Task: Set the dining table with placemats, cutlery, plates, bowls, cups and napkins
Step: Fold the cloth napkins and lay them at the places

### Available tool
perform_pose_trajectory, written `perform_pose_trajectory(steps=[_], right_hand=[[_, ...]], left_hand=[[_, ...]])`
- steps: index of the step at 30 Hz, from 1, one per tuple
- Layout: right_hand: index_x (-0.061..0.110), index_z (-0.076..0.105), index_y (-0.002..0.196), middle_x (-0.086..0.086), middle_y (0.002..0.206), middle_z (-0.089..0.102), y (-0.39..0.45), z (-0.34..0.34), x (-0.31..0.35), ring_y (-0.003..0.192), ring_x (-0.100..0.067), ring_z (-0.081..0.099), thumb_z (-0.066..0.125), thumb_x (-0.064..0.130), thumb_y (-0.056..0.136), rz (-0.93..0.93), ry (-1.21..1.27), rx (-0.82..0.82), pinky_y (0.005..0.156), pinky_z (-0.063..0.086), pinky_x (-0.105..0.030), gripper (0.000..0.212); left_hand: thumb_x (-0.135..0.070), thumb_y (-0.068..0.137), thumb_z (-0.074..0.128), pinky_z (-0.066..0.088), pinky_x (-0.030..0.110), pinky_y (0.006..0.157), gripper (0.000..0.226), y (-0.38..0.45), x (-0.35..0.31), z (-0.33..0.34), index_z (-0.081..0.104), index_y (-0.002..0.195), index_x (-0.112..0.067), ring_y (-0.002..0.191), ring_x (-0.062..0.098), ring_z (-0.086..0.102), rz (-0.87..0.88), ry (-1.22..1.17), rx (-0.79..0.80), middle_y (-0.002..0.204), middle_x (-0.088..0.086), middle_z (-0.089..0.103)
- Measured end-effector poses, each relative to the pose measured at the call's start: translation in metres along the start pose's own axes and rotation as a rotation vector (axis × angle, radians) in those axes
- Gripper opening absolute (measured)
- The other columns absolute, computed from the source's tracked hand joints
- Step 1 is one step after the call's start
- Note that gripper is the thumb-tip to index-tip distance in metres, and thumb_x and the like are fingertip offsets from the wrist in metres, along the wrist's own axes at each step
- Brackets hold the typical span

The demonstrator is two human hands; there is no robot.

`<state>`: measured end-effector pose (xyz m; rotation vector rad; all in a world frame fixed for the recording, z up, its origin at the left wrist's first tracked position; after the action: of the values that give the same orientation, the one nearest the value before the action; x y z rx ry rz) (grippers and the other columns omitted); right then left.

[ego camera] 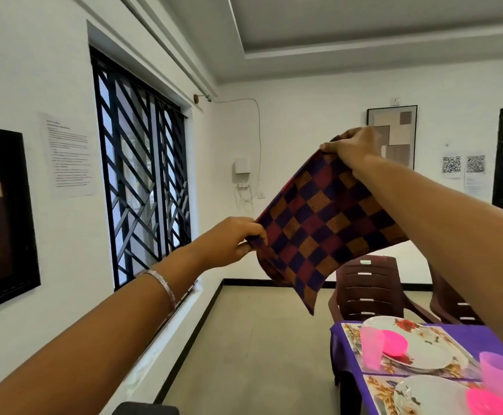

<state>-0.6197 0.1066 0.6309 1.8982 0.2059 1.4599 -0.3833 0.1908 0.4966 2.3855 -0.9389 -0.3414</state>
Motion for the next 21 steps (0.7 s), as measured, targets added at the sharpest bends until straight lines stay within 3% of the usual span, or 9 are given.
perform_pose_trajectory(steps=[3, 6, 9, 12, 15, 18, 21], right_hand=[[0.016, 0.056, 0.061, 0.002, 0.074, 0.059, 0.002, -0.005, -0.011, 0.070, -0.009, 0.057, 0.086, 0.023, 0.069, 0.014, -0.024, 0.023, 0.074, 0.053, -0.027, 0.031], [0.017, 0.060, 0.064, -0.006, 0.083, 0.069, 0.004, -0.005, -0.031, 0.080, -0.018, 0.066, 0.087, 0.024, 0.066, 0.053, -0.028, 0.098, 0.079, 0.058, -0.036, 0.028], [0.017, 0.064, 0.068, -0.005, 0.082, 0.069, 0.002, 0.001, -0.046, 0.081, -0.020, 0.068, 0.087, 0.027, 0.067, 0.066, -0.045, 0.165, 0.072, 0.058, -0.035, 0.025], [0.017, 0.065, 0.072, -0.001, 0.081, 0.066, -0.002, 0.006, -0.053, 0.078, -0.014, 0.062, 0.083, 0.029, 0.072, 0.048, -0.074, 0.193, 0.061, 0.049, -0.025, 0.022], [0.017, 0.063, 0.072, -0.001, 0.082, 0.064, 0.000, 0.009, -0.058, 0.076, -0.013, 0.060, 0.082, 0.031, 0.072, 0.039, -0.085, 0.196, 0.059, 0.045, -0.025, 0.024], [0.016, 0.064, 0.072, -0.003, 0.087, 0.066, 0.002, 0.018, -0.056, 0.079, -0.015, 0.061, 0.083, 0.032, 0.071, -0.009, -0.119, 0.218, 0.064, 0.049, -0.026, 0.024], [0.014, 0.068, 0.076, -0.005, 0.096, 0.067, 0.004, 0.024, -0.052, 0.091, -0.020, 0.062, 0.083, 0.033, 0.070, -0.077, -0.175, 0.225, 0.080, 0.054, -0.034, 0.025]], left_hand=[[0.004, 0.078, 0.061, 0.057, 0.042, 0.076, 0.022, -0.006, -0.002, -0.019, 0.066, 0.092, -0.012, 0.084, 0.017, 0.066, -0.033, -0.289, -0.105, 0.091, 0.003, 0.066], [0.002, 0.074, 0.040, 0.056, 0.049, 0.083, 0.027, -0.008, 0.002, -0.034, 0.062, 0.089, -0.003, 0.092, 0.027, 0.065, -0.152, -0.670, -0.118, 0.091, 0.009, 0.065], [-0.003, 0.079, 0.034, 0.057, 0.040, 0.082, 0.032, -0.009, 0.009, -0.044, 0.061, 0.096, 0.002, 0.096, 0.026, 0.066, -0.247, -0.932, -0.068, 0.096, 0.010, 0.068], [-0.002, 0.098, 0.042, 0.057, 0.034, 0.080, 0.025, -0.011, 0.010, -0.050, 0.063, 0.110, -0.005, 0.096, 0.026, 0.068, -0.283, -0.848, -0.016, 0.101, 0.012, 0.070], [-0.004, 0.091, 0.057, 0.058, 0.038, 0.082, 0.021, -0.012, 0.007, -0.046, 0.062, 0.112, -0.006, 0.097, 0.028, 0.069, -0.317, -0.720, 0.087, 0.102, 0.019, 0.071], [0.000, 0.083, 0.070, 0.059, 0.035, 0.077, 0.018, -0.009, 0.000, -0.036, 0.065, 0.098, -0.009, 0.087, 0.023, 0.072, -0.338, -0.450, 0.191, 0.094, 0.017, 0.072], [0.003, 0.078, 0.073, 0.060, 0.029, 0.067, 0.018, -0.003, -0.004, -0.042, 0.061, 0.080, -0.011, 0.073, 0.014, 0.071, -0.335, -0.203, 0.109, 0.089, 0.007, 0.068]])
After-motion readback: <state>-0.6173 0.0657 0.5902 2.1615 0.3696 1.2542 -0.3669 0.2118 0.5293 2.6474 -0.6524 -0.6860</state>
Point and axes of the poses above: each hand's wrist, its own y-axis towards the middle knuckle, its own z-axis out of the palm, x = y × z, the point moved 9 cm from there along y, towards the middle knuckle
